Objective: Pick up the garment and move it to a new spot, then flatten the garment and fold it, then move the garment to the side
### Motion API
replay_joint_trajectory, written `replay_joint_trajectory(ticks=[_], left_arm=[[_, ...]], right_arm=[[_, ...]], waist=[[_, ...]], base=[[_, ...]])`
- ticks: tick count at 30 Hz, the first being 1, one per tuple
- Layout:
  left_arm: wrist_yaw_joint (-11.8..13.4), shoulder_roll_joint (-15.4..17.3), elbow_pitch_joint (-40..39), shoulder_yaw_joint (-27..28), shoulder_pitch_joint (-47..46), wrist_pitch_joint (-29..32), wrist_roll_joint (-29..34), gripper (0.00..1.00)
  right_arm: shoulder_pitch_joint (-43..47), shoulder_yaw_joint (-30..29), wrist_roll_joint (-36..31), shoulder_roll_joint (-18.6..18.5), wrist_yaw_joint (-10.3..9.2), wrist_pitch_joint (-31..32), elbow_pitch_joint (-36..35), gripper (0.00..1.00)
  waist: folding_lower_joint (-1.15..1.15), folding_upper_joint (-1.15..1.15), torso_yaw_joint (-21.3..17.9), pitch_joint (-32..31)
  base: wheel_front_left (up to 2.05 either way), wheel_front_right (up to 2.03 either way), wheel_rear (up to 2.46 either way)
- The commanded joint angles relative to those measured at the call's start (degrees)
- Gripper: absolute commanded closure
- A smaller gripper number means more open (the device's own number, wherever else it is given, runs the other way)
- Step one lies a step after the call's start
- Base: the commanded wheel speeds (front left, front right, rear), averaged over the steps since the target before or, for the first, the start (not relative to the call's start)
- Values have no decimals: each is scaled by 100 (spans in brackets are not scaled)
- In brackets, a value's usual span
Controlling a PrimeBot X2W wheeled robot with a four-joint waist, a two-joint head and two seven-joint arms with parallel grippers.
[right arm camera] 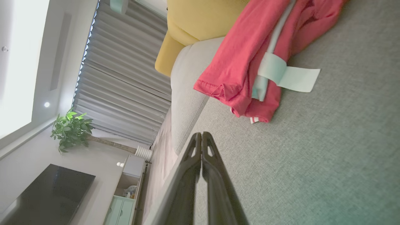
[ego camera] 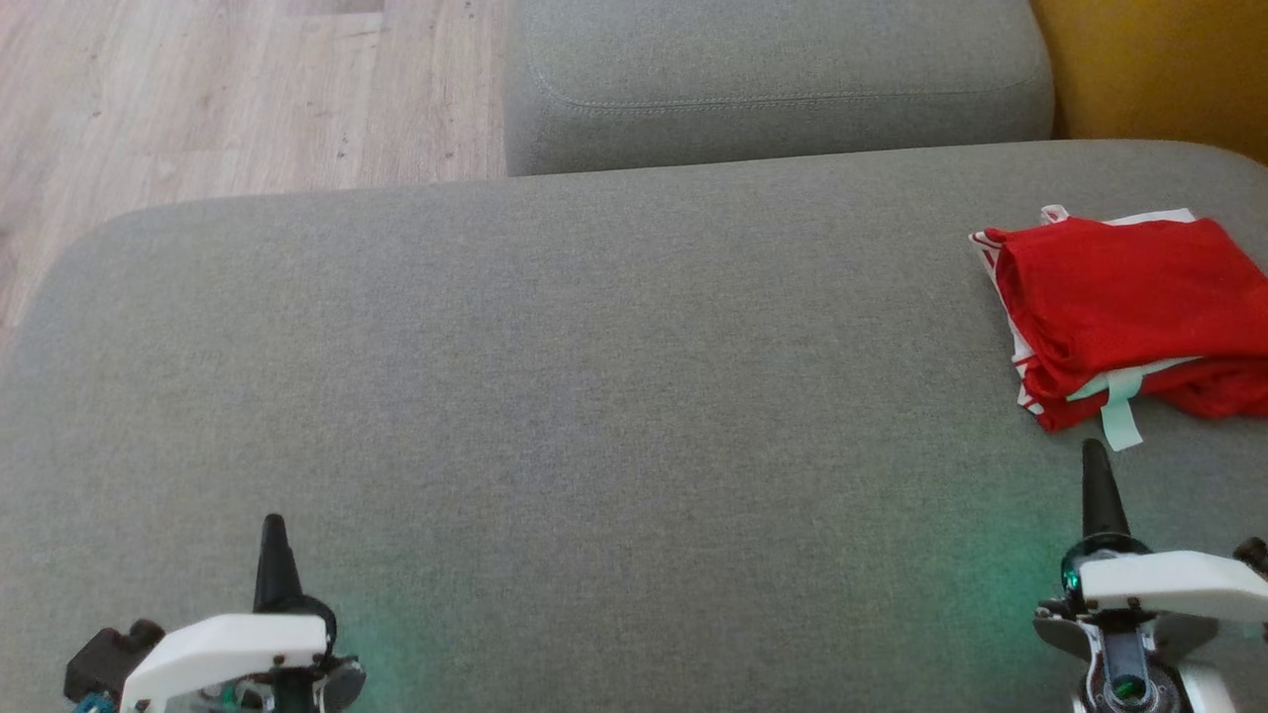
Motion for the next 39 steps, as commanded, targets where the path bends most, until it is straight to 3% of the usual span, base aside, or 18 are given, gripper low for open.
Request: replay_joint_trajectory(ticks=[1, 39], left_arm=[[-46, 32, -214, 177, -320, 42, -136, 100], [-316, 47, -463, 610, -459, 693, -2320, 100]], right_arm=[[-280, 37, 169, -27, -3, 35, -224, 100], [-425, -162, 2746, -37, -4, 676, -400, 100]], waist=[[0, 0, -2, -1], [0, 0, -54, -23]], base=[[0, 0, 0], [0, 0, 0]])
